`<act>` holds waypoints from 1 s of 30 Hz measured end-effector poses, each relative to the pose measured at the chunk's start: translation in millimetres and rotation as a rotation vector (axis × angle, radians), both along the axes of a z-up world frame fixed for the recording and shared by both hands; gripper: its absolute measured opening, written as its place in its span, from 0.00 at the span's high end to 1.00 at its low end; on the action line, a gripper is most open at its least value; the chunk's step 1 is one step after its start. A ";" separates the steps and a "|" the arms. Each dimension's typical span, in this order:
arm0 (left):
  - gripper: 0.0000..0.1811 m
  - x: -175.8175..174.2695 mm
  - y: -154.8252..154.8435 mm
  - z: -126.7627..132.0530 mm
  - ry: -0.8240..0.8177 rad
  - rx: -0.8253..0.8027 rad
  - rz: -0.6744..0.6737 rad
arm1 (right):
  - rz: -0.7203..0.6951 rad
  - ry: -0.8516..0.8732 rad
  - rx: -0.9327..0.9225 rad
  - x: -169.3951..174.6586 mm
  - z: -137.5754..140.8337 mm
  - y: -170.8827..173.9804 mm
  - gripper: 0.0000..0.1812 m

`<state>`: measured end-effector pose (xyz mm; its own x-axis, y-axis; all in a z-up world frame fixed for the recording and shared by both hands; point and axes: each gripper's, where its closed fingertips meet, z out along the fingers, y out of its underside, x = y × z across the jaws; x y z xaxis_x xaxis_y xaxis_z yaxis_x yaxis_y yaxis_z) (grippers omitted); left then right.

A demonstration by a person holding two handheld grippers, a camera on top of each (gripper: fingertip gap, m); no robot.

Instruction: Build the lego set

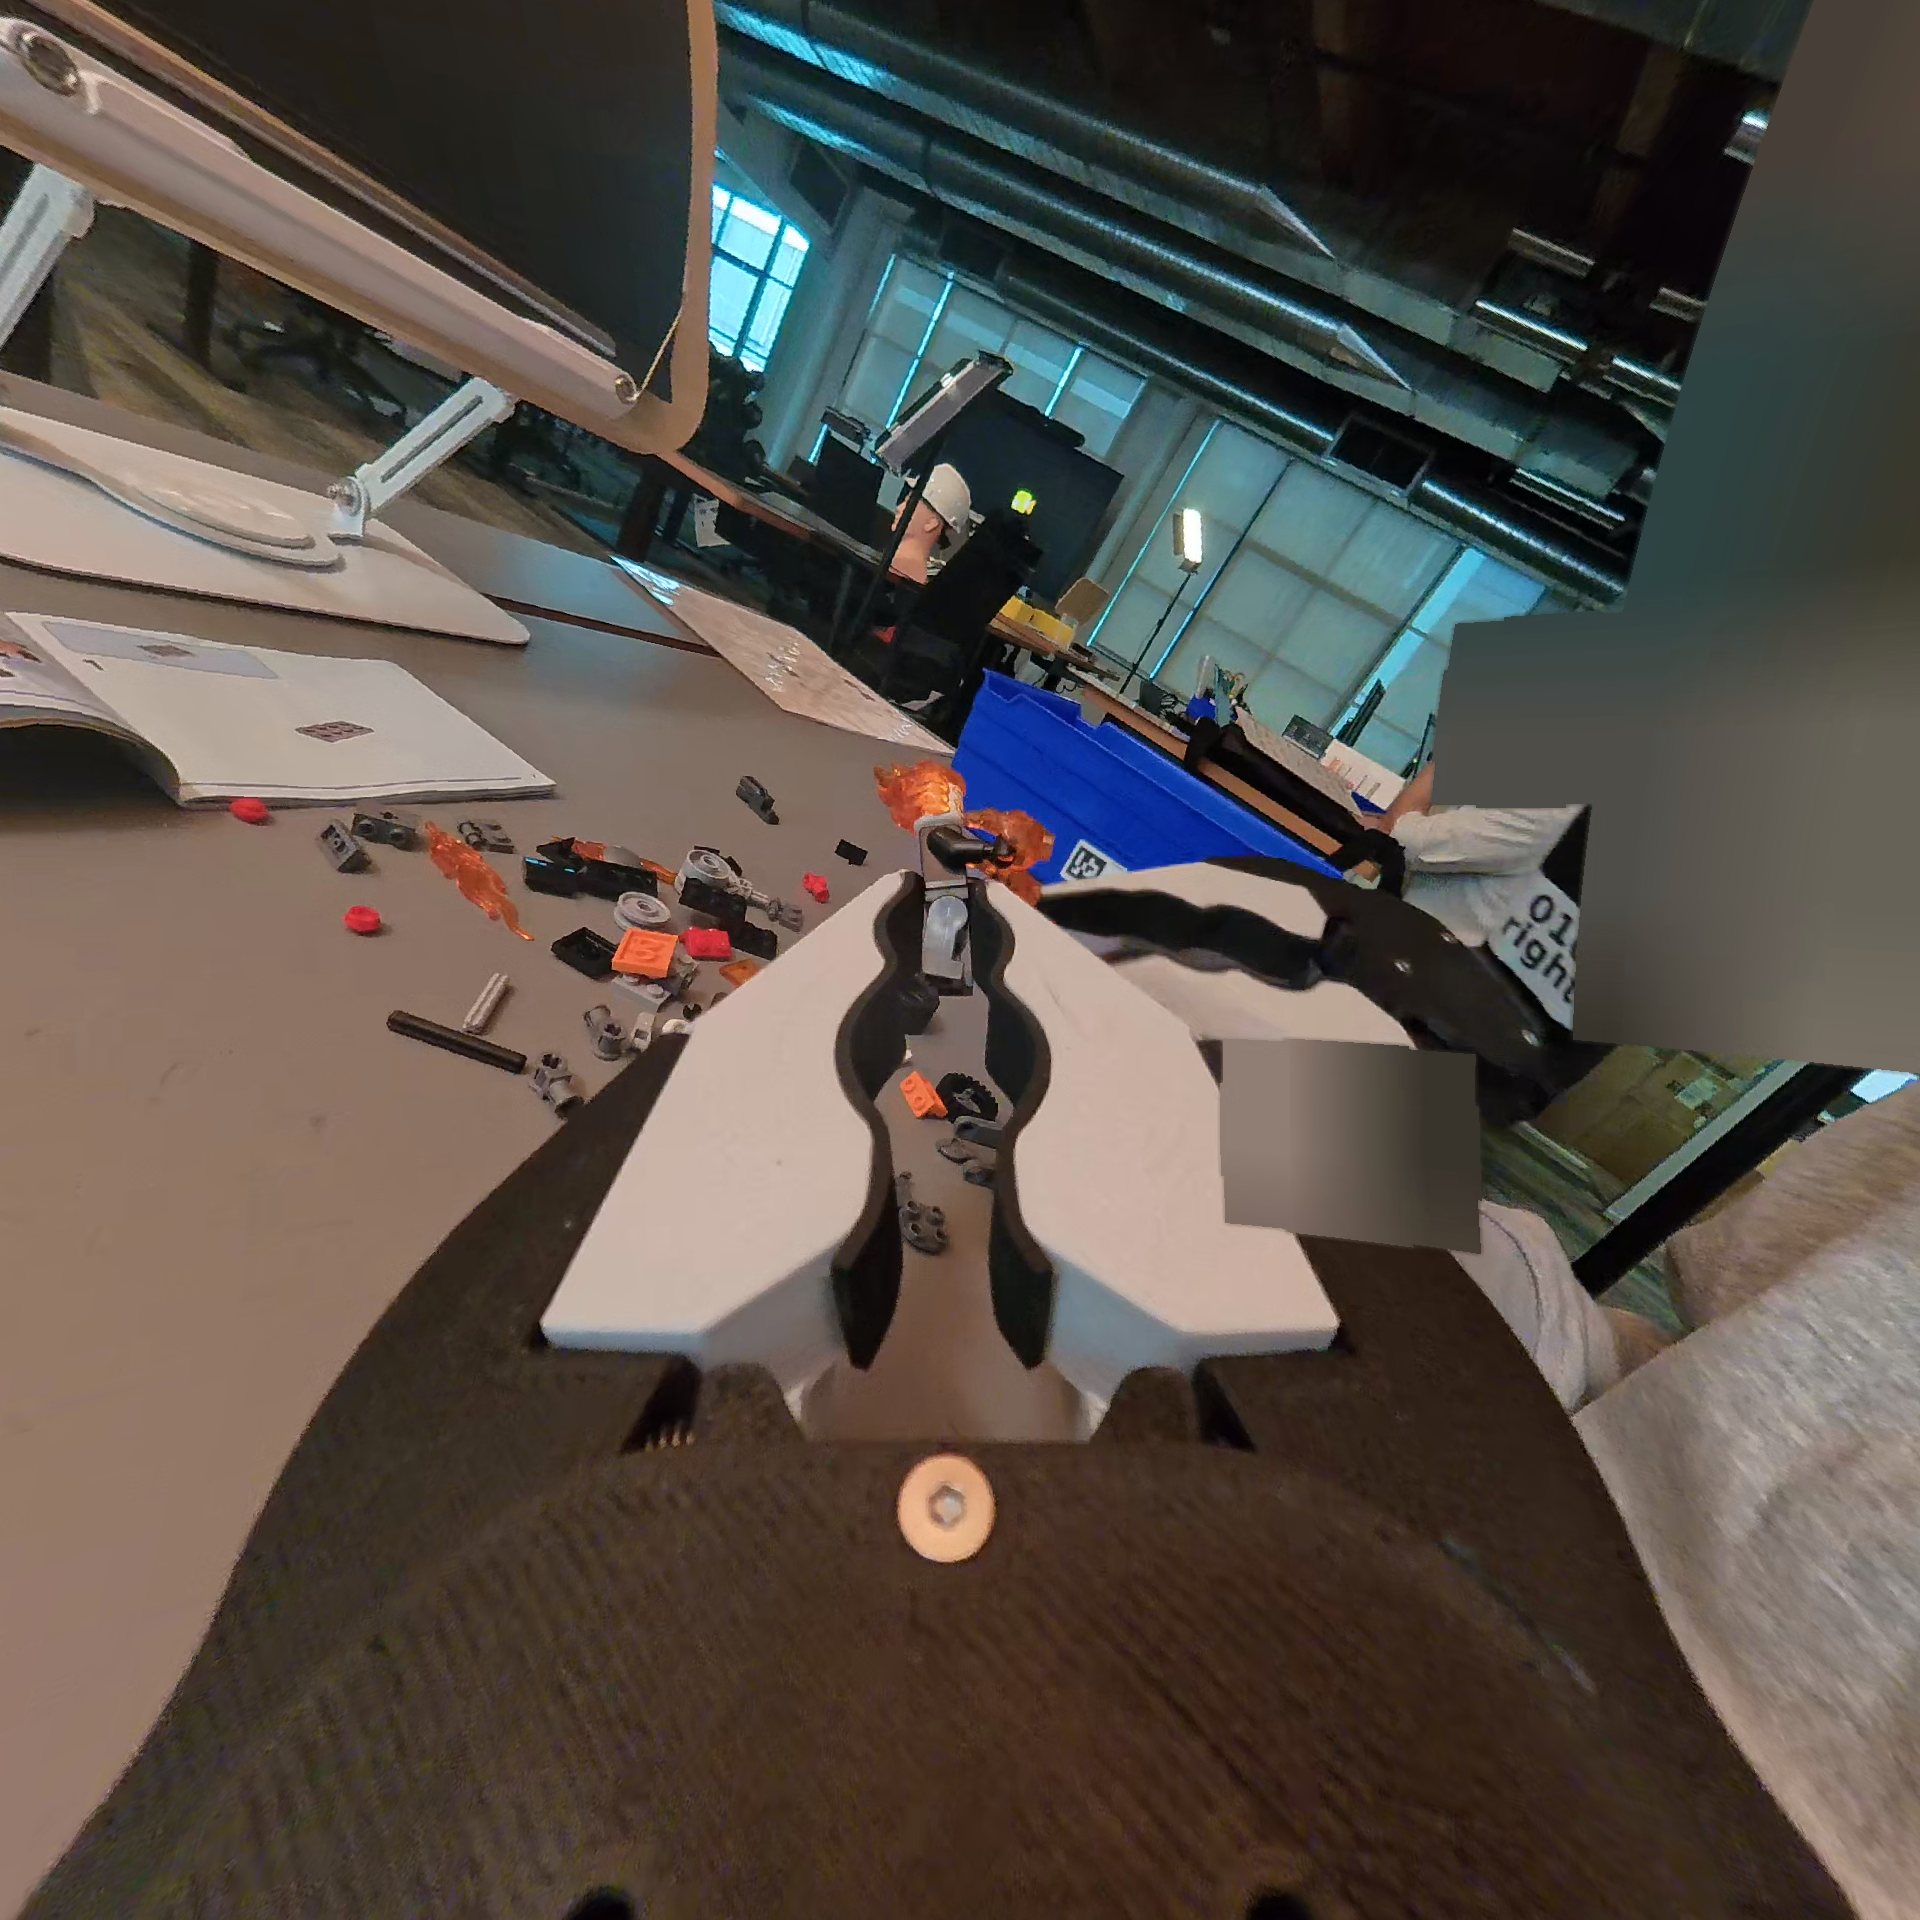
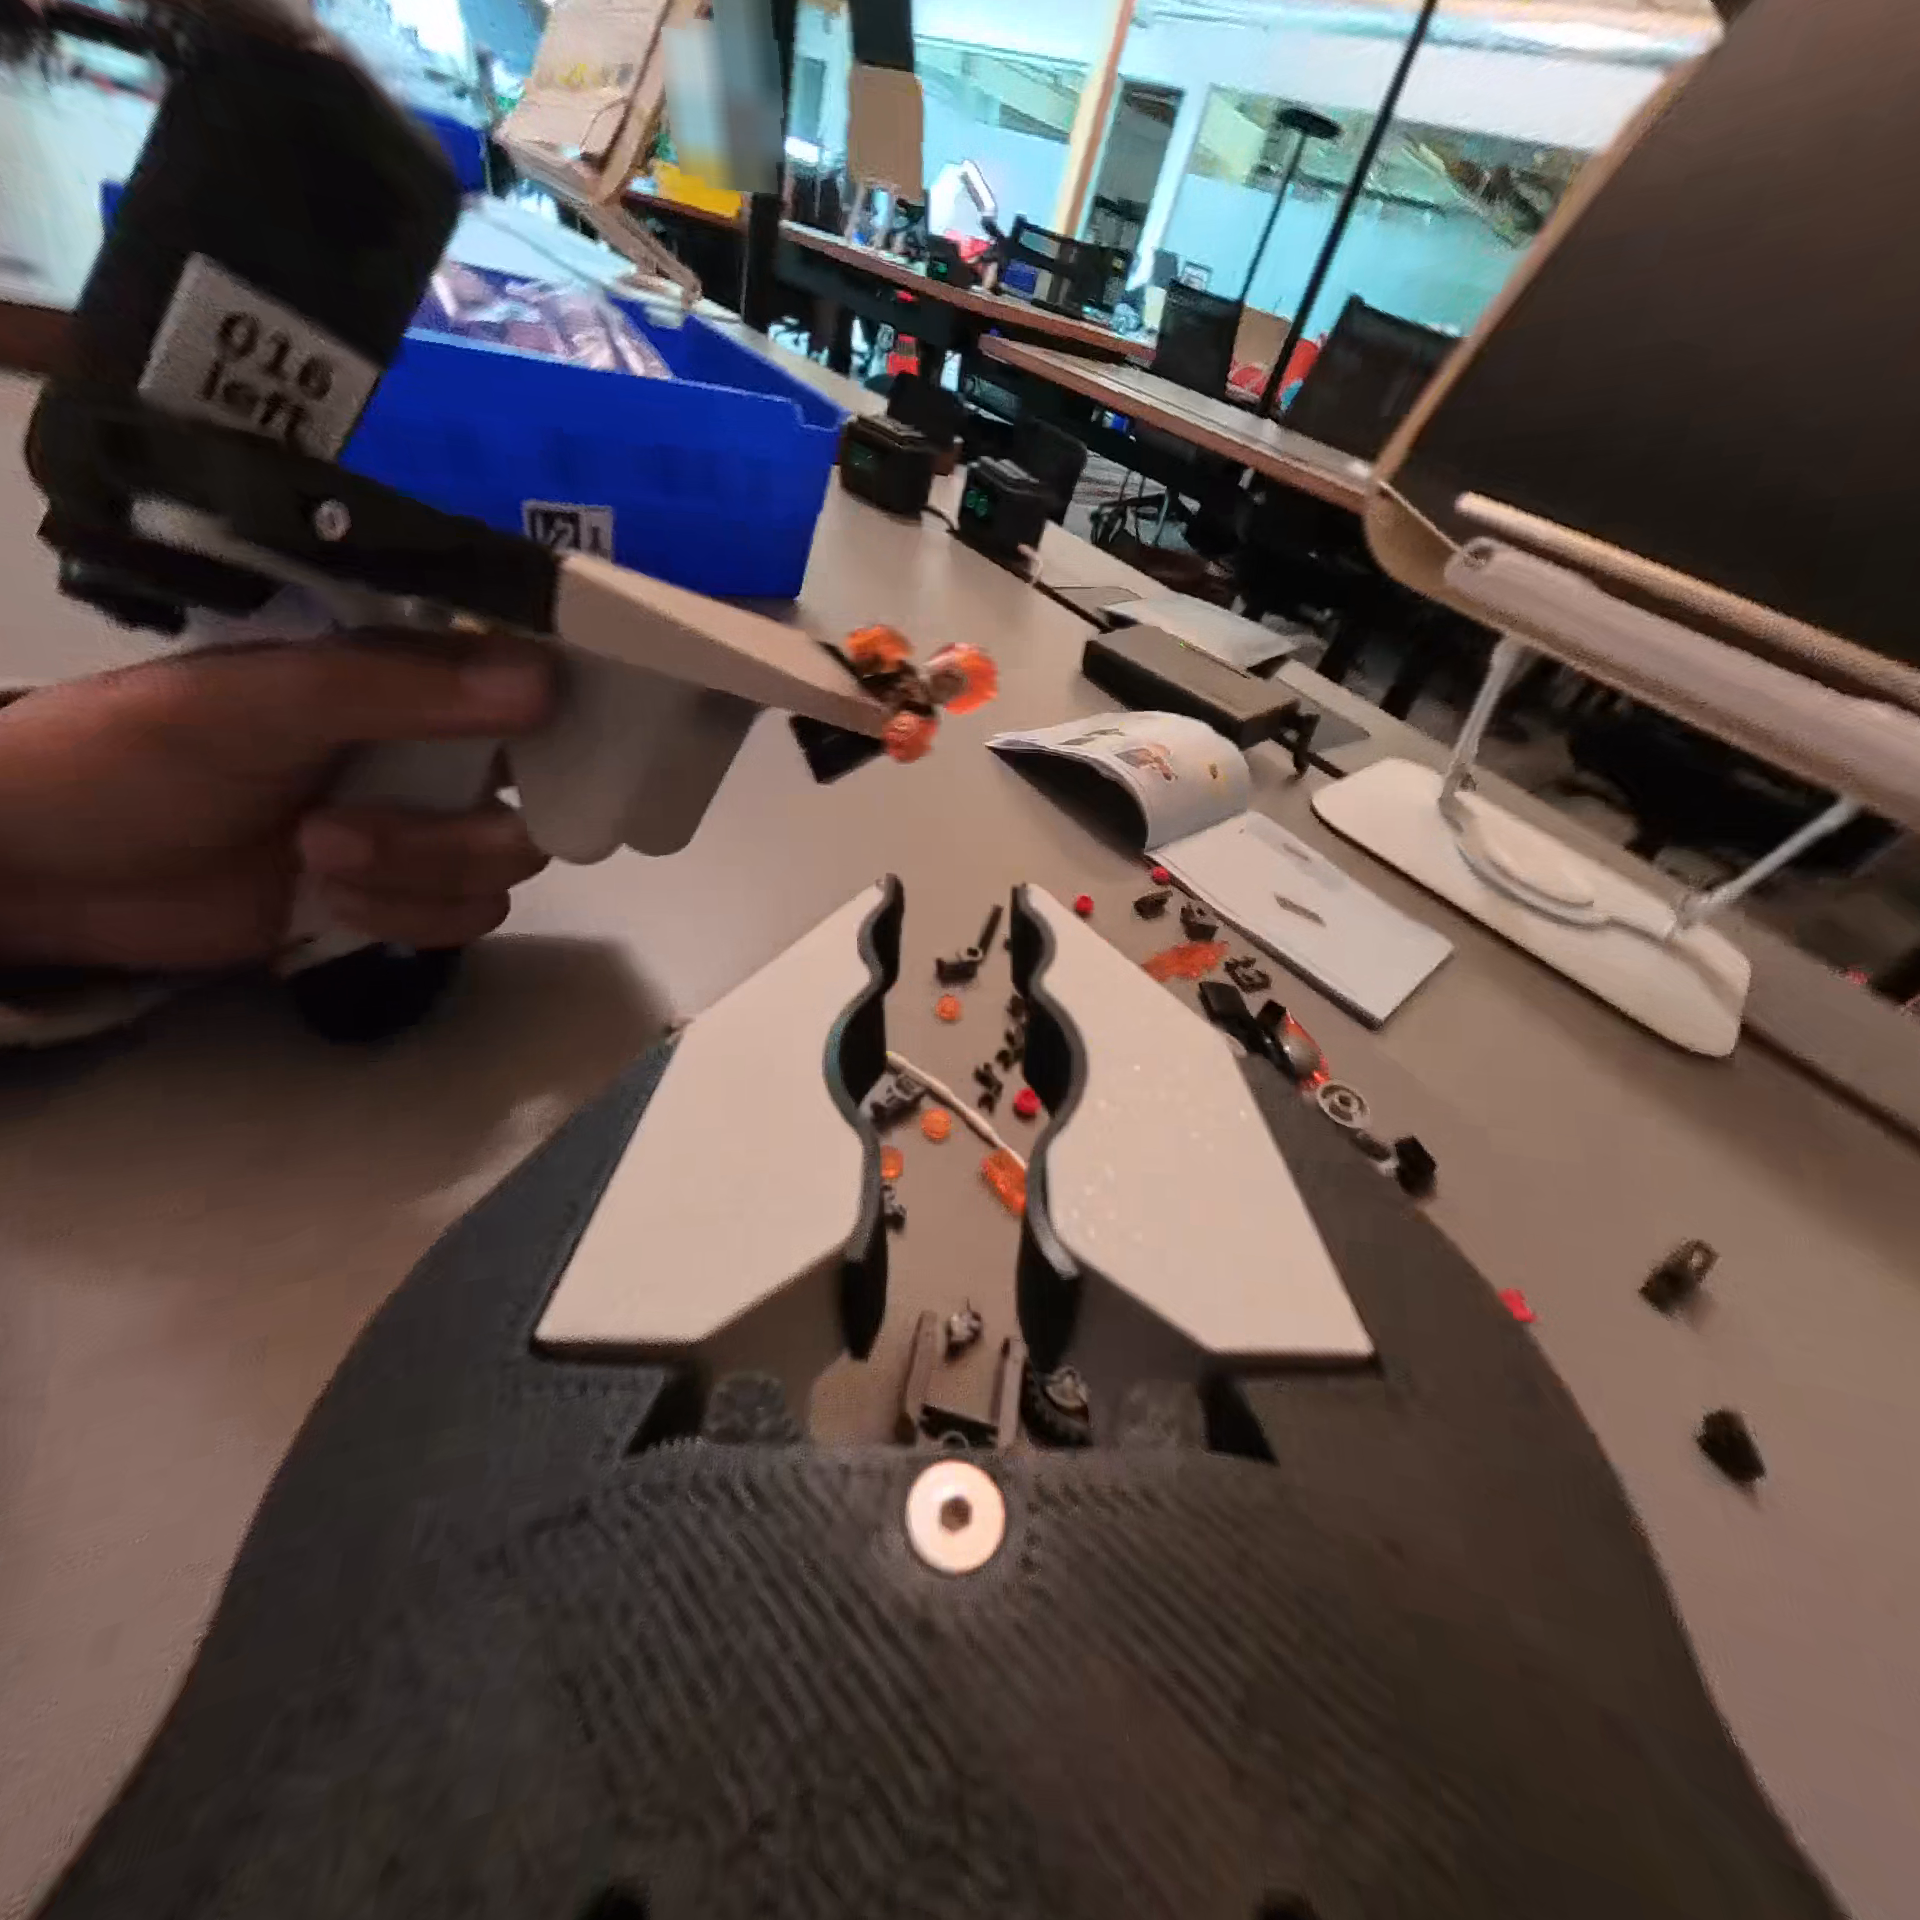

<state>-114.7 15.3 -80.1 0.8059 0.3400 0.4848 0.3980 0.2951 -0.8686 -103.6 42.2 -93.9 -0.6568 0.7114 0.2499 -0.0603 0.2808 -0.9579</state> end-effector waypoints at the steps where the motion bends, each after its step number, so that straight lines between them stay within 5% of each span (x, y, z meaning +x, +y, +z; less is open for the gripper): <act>1: 0.97 0.1 0.2 -0.2 -0.001 -0.001 -0.002 | 0.007 0.021 0.038 2.0 -2.7 -3.6 0.89; 5: 0.97 0.6 1.1 -0.6 0.001 -0.007 -0.004 | 0.021 0.030 0.132 4.7 -16.0 -9.2 0.89; 21: 0.97 4.8 4.5 -0.9 0.014 -0.020 -0.025 | 0.043 -0.077 0.004 2.2 -14.9 -3.2 0.91; 30: 0.97 12.7 11.9 -1.0 0.058 -0.061 -0.057 | 0.098 -0.147 -0.212 3.8 2.3 3.9 0.88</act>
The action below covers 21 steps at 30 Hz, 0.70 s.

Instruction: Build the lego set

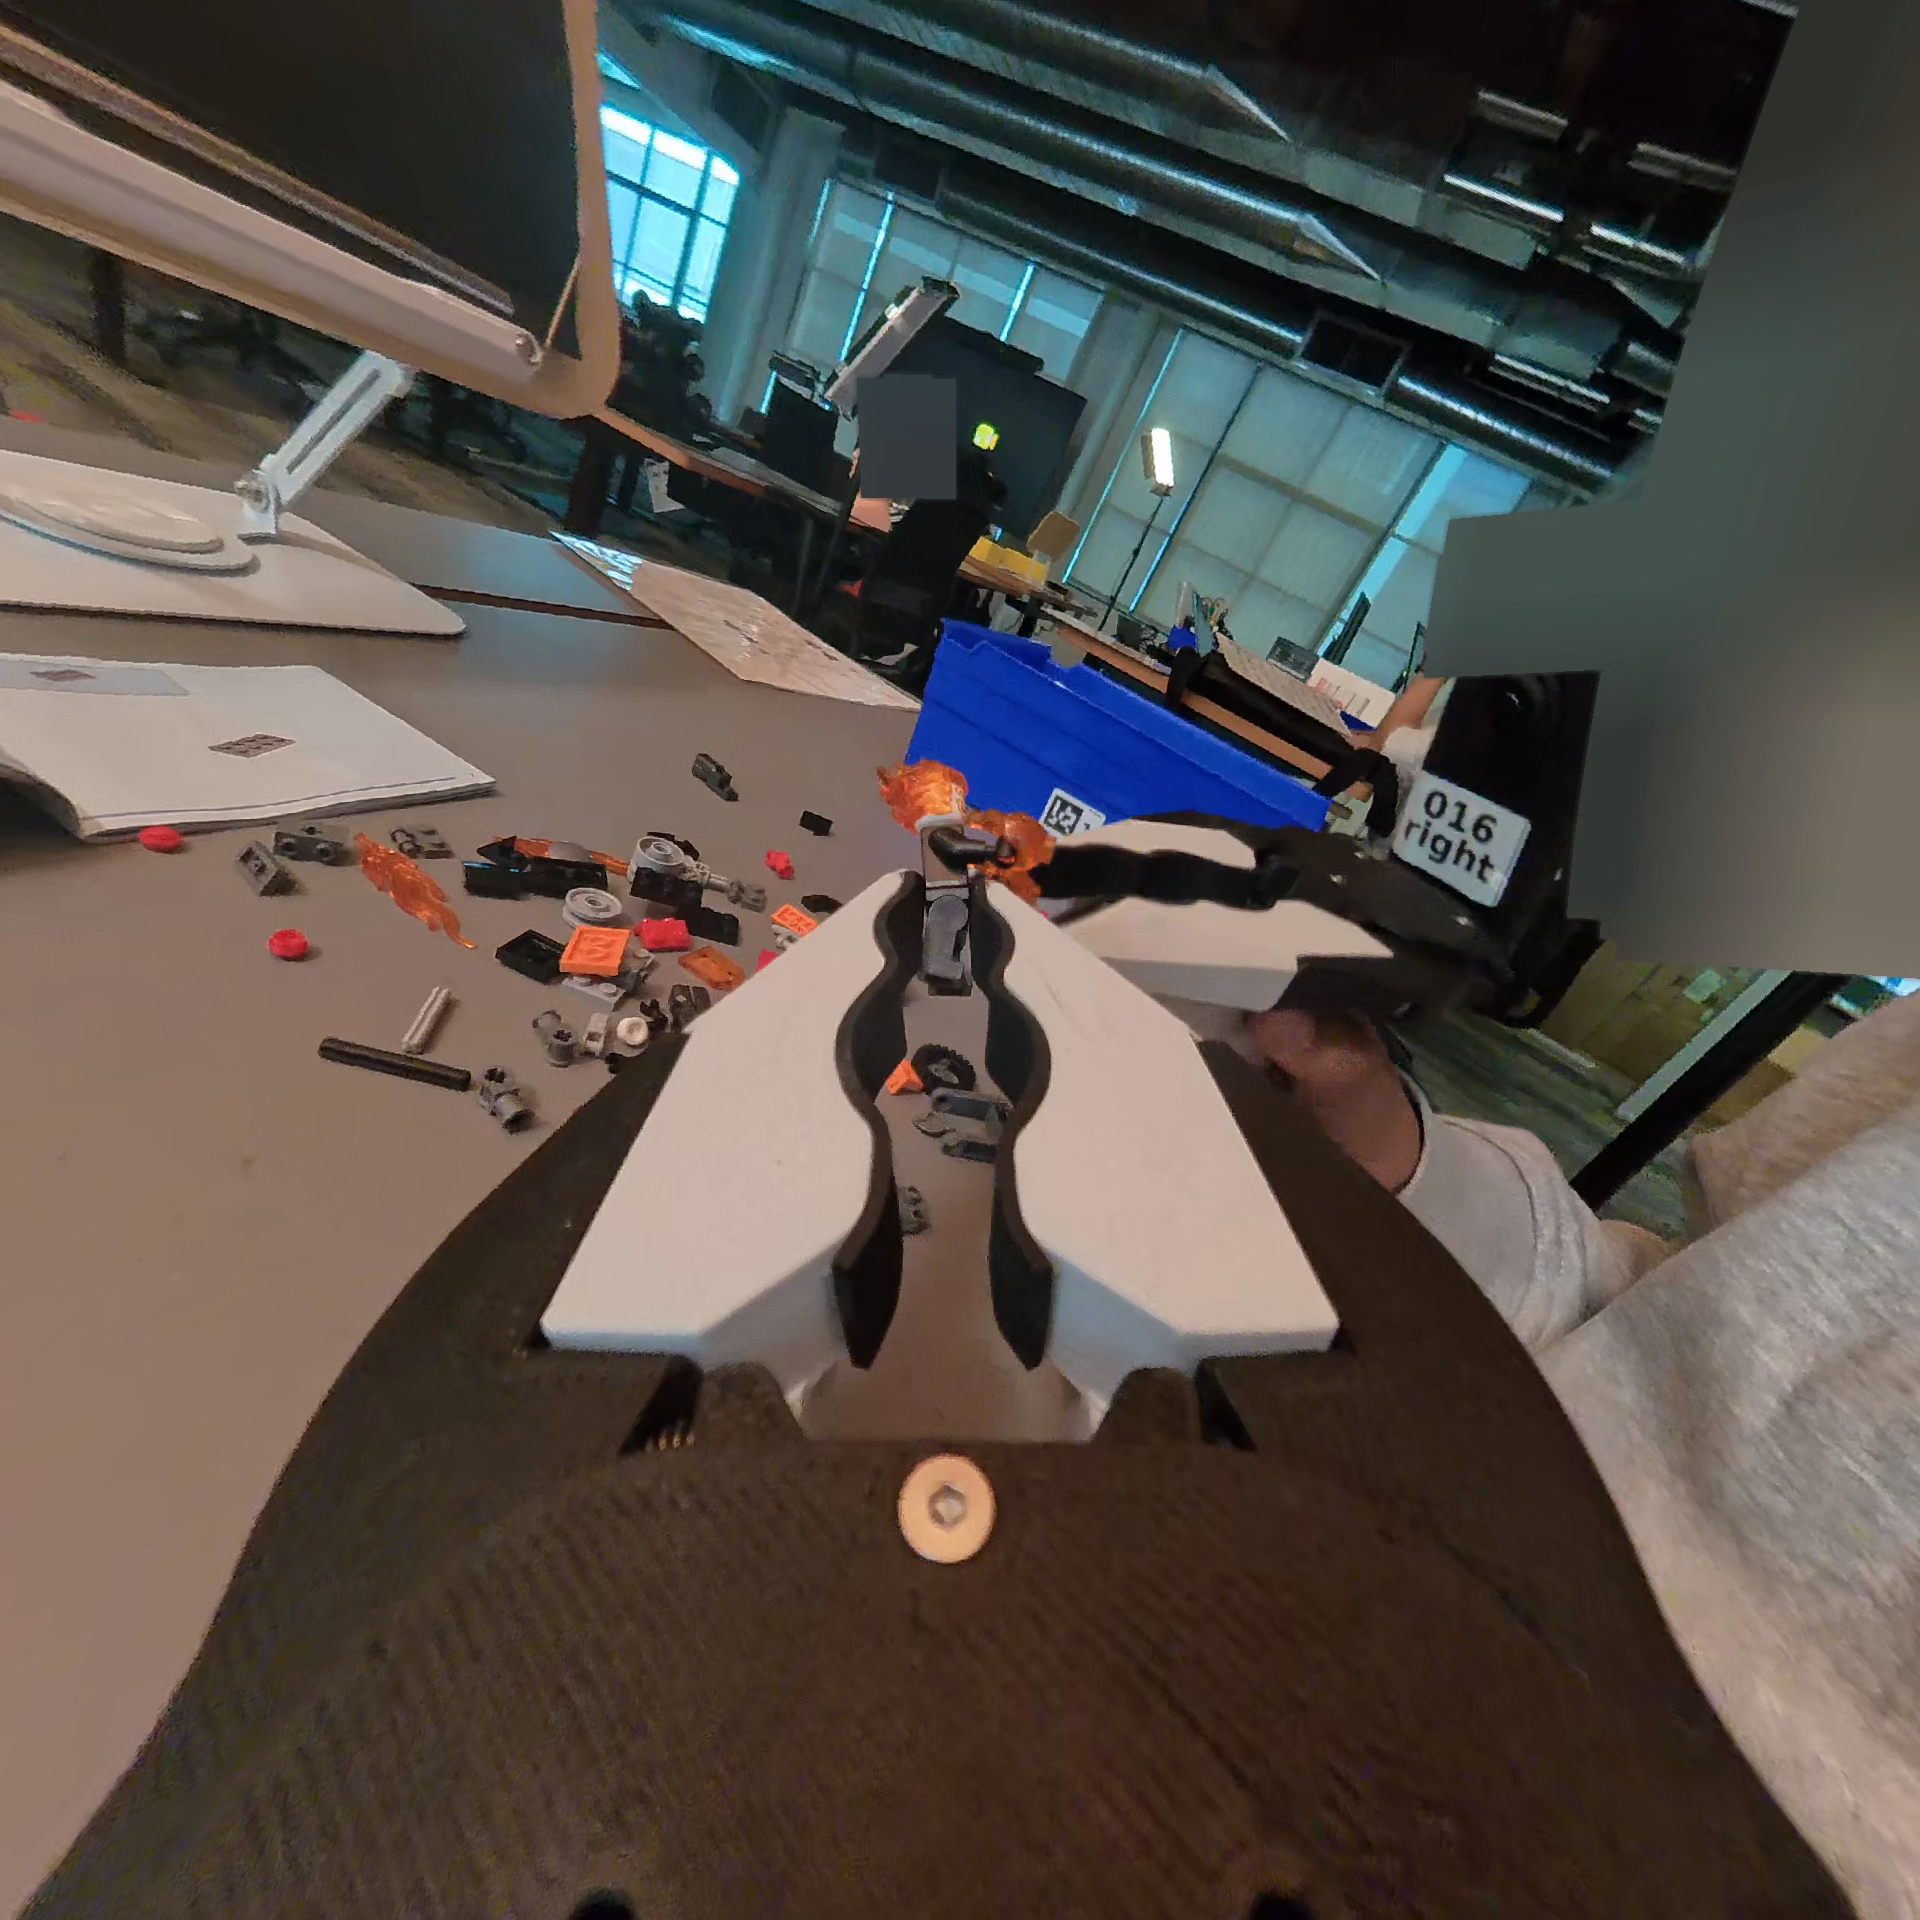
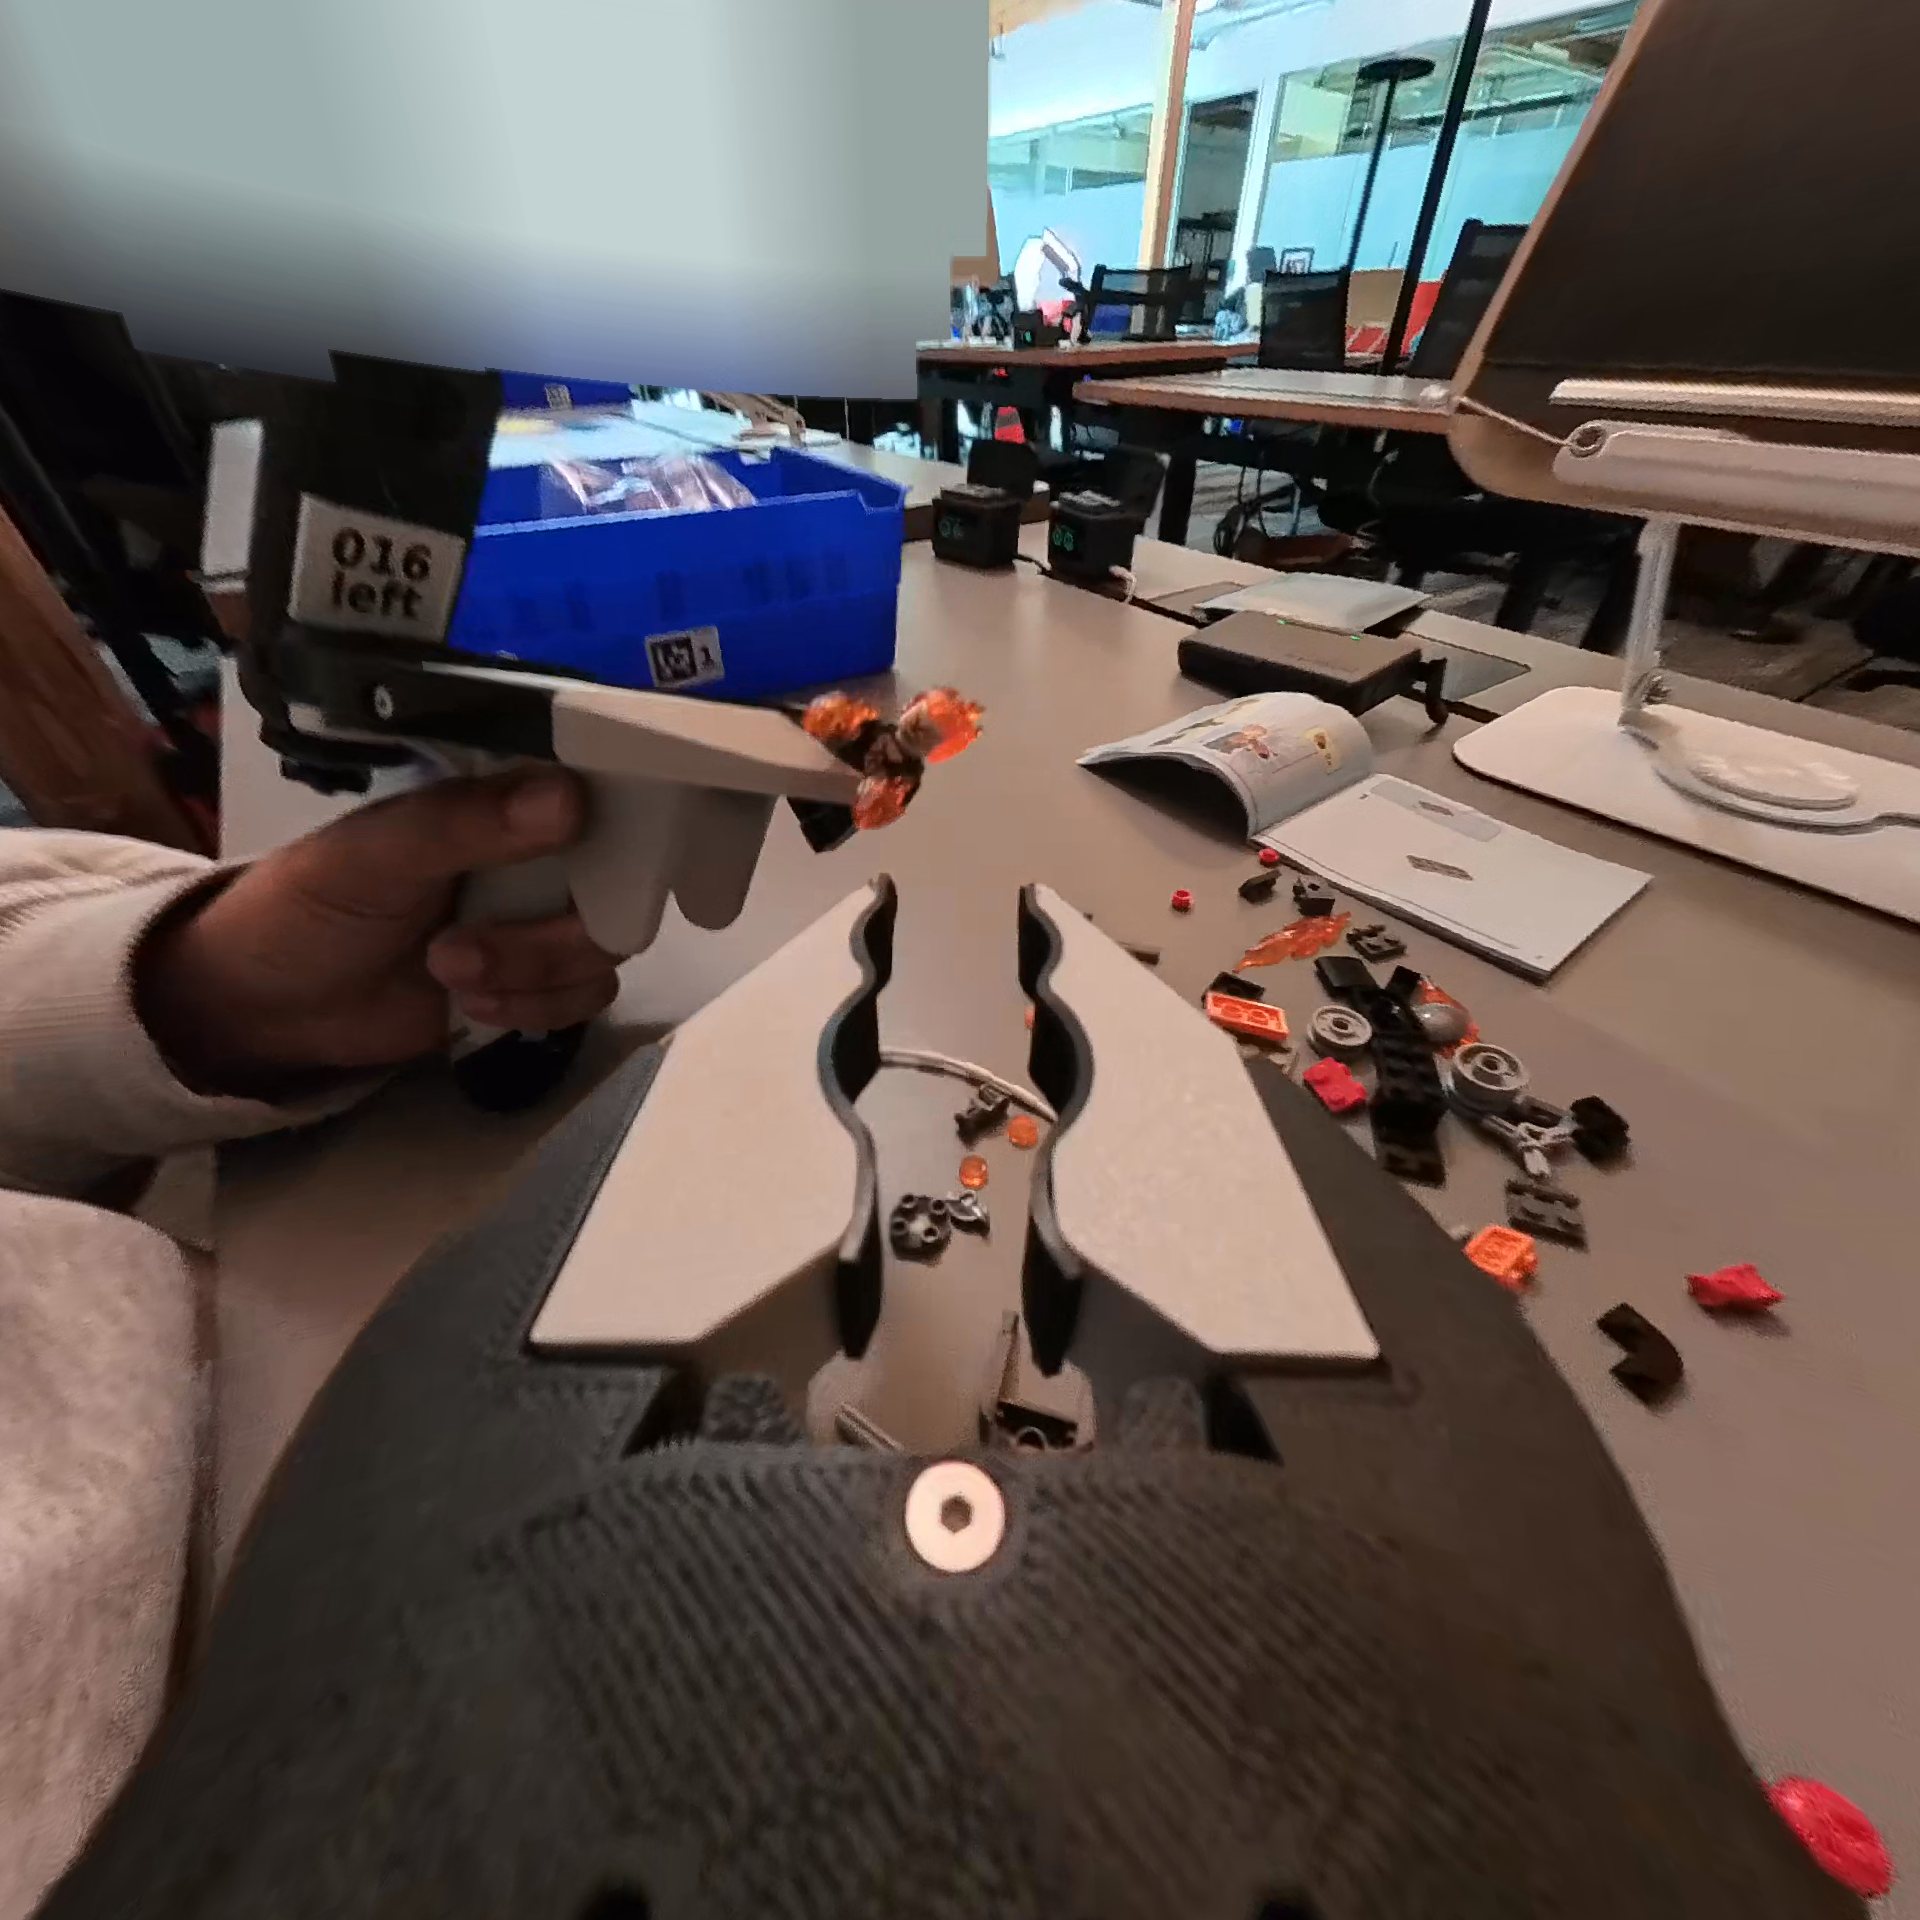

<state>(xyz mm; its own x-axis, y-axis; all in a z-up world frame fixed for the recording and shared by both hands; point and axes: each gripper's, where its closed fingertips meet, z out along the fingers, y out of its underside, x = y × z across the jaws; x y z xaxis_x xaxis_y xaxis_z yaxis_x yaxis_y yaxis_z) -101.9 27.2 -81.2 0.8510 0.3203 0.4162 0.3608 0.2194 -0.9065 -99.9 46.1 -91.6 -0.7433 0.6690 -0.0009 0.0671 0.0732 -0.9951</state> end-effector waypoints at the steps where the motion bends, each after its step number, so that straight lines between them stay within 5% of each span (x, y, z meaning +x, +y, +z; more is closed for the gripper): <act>1: 0.97 1.4 1.3 -0.2 0.010 -0.010 -0.004 | 0.005 -0.006 -0.031 0.2 3.0 1.8 0.87; 11: 0.97 12.5 11.9 -0.9 0.076 -0.066 -0.045 | 0.093 -0.101 -0.290 2.6 21.5 13.4 0.85; 21: 0.97 16.8 14.5 0.3 0.083 -0.058 -0.071 | 0.144 -0.125 -0.288 7.5 18.8 6.4 0.84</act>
<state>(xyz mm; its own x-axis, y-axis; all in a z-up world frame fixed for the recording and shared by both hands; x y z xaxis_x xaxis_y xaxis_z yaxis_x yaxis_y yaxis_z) -85.2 41.7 -80.9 0.9031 0.2791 0.3263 0.2972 0.1422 -0.9442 -92.4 52.5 -72.8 -0.8124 0.5162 -0.2712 0.1990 -0.1917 -0.9611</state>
